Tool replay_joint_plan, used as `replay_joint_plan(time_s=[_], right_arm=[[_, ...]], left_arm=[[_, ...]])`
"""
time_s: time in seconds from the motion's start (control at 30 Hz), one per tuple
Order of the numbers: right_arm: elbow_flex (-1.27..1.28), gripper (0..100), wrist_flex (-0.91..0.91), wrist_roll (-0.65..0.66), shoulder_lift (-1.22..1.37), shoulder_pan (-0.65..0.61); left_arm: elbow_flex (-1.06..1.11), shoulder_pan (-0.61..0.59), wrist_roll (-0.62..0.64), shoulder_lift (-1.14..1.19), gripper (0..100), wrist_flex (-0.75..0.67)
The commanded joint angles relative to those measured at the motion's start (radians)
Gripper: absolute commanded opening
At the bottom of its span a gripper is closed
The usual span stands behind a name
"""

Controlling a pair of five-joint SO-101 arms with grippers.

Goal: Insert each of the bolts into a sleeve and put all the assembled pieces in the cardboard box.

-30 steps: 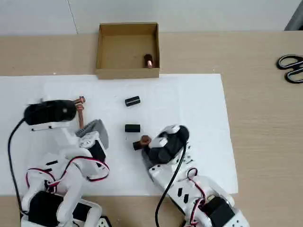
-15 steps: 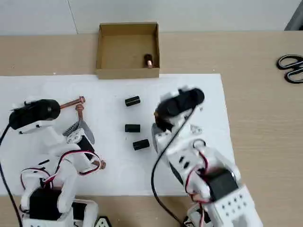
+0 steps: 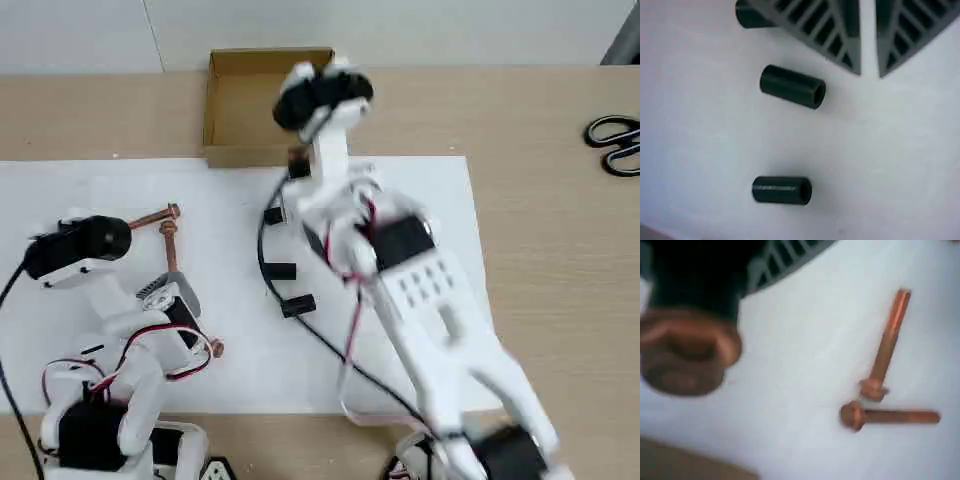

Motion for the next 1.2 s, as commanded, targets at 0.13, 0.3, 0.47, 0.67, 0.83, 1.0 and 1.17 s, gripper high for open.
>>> replay_joint_plan(time_s=[0.13, 0.3, 0.47, 0.67, 0.83, 1.0, 1.17], right_arm=[[-0.562, 0.3, -0.005, 0.0, 0.464, 0.059], [-0.872, 0.3, -0.008, 0.054, 0.716, 0.056], [-1.158, 0.3, -0.008, 0.075, 0.935, 0.058], [-1.471, 0.3, -0.074, 0.095, 1.173, 0.07], [-1.579, 0.3, -0.193, 0.16, 1.323, 0.079], [-1.582, 0.4, -0.28, 0.166, 1.399, 0.081], [-1.577, 0.5, -0.303, 0.167, 1.438, 0.081]], left_arm=[[-0.036, -0.006, -0.003, -0.003, 1, 0.008], [-0.035, -0.006, -0.002, -0.003, 1, 0.009], [-0.035, -0.005, -0.002, -0.003, 1, 0.009], [-0.033, 0.0, -0.002, -0.003, 1, 0.011], [-0.033, 0.0, -0.002, -0.003, 1, 0.015], [-0.033, -0.003, -0.003, -0.003, 1, 0.017], [-0.033, -0.002, -0.003, -0.003, 1, 0.048]])
